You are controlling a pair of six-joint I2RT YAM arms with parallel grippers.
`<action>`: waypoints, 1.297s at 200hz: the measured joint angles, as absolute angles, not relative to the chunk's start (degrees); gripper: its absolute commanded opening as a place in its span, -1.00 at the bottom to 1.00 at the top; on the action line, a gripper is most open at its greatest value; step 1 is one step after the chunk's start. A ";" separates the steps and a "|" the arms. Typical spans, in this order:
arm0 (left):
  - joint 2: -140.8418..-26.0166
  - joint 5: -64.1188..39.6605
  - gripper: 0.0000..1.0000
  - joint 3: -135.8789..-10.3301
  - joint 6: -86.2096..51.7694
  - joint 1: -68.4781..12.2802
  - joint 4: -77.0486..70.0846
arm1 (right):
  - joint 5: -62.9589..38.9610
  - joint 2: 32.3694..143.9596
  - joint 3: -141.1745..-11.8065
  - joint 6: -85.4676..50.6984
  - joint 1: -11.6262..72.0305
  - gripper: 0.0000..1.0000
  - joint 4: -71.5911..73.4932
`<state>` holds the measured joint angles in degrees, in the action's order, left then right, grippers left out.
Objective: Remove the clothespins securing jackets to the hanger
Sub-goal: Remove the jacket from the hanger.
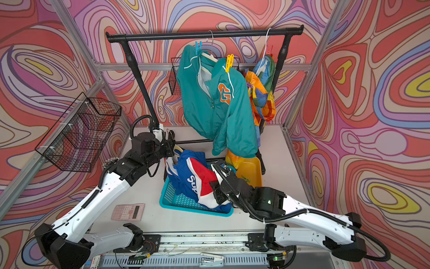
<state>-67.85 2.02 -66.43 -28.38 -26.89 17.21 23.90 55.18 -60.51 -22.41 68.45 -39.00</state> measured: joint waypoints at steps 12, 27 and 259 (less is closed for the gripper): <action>-67.83 2.02 -1.00 -66.24 -28.58 -26.89 16.88 | 23.70 55.18 -60.51 -22.55 68.45 -0.37 -39.35; -67.79 2.02 -1.00 -66.19 -28.62 -26.89 16.78 | 23.66 55.20 -60.53 -22.59 68.45 -0.51 -39.72; -66.76 3.29 -1.00 -65.34 -28.84 -26.83 16.62 | 30.50 39.59 -53.10 -27.97 68.45 -1.00 -44.10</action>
<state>-66.76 3.29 -65.34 -28.84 -26.83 16.62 30.50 39.59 -53.10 -27.97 68.45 -44.10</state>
